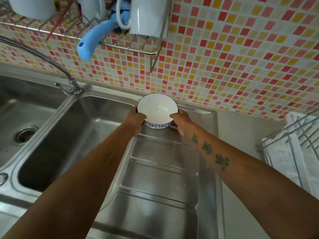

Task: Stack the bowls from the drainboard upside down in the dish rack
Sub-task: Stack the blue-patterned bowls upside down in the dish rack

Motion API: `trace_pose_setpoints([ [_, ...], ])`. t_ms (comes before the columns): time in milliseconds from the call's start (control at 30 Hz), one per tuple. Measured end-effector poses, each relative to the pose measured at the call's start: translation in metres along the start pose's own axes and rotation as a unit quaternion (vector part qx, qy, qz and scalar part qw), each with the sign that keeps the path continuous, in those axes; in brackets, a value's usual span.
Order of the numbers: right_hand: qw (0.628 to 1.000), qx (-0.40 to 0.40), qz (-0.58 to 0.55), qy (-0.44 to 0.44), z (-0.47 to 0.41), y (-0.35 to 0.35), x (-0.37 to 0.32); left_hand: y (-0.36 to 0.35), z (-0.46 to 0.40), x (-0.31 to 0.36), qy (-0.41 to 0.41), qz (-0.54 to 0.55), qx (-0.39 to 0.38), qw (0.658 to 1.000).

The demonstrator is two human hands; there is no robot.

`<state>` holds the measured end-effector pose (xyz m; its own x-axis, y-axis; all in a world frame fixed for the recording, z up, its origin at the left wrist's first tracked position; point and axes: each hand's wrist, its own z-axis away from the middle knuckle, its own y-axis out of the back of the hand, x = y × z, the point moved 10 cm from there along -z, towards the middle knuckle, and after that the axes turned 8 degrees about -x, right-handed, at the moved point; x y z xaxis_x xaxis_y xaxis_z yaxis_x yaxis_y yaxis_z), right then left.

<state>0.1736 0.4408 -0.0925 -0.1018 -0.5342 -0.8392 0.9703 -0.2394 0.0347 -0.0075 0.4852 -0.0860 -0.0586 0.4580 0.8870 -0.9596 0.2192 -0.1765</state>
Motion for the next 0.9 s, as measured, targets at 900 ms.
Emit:
trace_pose_setpoints([
  [900, 0.827, 0.26, -0.094, 0.49, 0.536, 0.234, -0.224, -0.348, 0.387, 0.219, 0.041, 0.047, -0.589, 0.805],
])
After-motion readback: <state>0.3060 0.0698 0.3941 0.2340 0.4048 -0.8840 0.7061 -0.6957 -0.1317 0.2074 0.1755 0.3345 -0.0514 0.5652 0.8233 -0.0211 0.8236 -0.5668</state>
